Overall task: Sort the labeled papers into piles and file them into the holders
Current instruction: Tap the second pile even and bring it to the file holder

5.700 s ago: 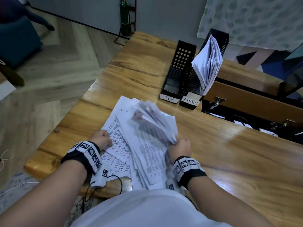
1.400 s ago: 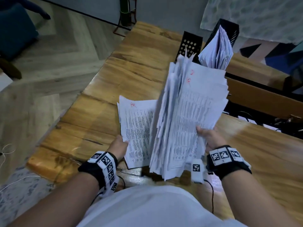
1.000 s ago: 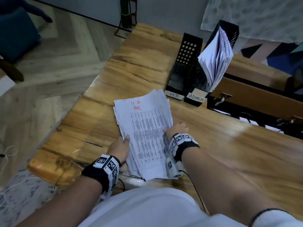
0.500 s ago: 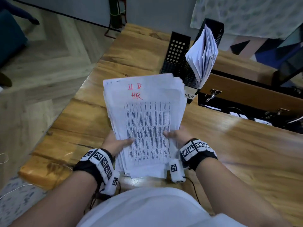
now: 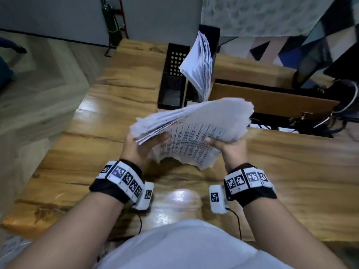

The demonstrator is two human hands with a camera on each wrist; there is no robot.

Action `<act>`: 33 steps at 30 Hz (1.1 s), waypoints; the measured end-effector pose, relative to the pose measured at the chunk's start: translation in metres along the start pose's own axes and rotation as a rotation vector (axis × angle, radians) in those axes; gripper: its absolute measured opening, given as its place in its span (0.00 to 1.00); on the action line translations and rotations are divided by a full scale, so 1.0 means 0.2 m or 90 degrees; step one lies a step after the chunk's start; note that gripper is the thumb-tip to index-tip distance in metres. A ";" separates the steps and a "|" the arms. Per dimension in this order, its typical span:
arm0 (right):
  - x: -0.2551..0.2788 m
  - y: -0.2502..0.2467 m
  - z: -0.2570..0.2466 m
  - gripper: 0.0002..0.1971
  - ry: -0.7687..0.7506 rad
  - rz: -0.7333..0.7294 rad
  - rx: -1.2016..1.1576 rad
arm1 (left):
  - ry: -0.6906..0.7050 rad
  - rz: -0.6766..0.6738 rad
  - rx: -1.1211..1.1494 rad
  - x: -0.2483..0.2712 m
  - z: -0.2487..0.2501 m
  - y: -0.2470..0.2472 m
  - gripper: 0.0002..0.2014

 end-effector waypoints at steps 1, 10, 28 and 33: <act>0.00 -0.01 0.01 0.20 -0.002 -0.005 -0.006 | 0.031 -0.048 0.025 0.04 0.07 0.09 0.20; 0.05 -0.08 -0.21 0.21 -0.110 -0.062 -0.034 | 0.121 0.047 0.053 0.13 0.32 0.22 0.18; -0.06 -0.26 -0.09 0.28 0.032 -0.014 -0.004 | 0.015 -0.152 0.007 0.02 0.15 0.37 0.27; -0.02 -0.16 -0.16 0.19 -0.018 -0.035 -0.051 | -0.011 -0.039 0.077 0.03 0.13 0.39 0.25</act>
Point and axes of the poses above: each hand's wrist, its own x-axis away from the middle knuckle, its own y-axis out of the palm, z = x × y, the point moved 6 cm from there along -x, towards the middle knuckle, and after that the axes turned 6 degrees about -x, right-handed, at the moved point
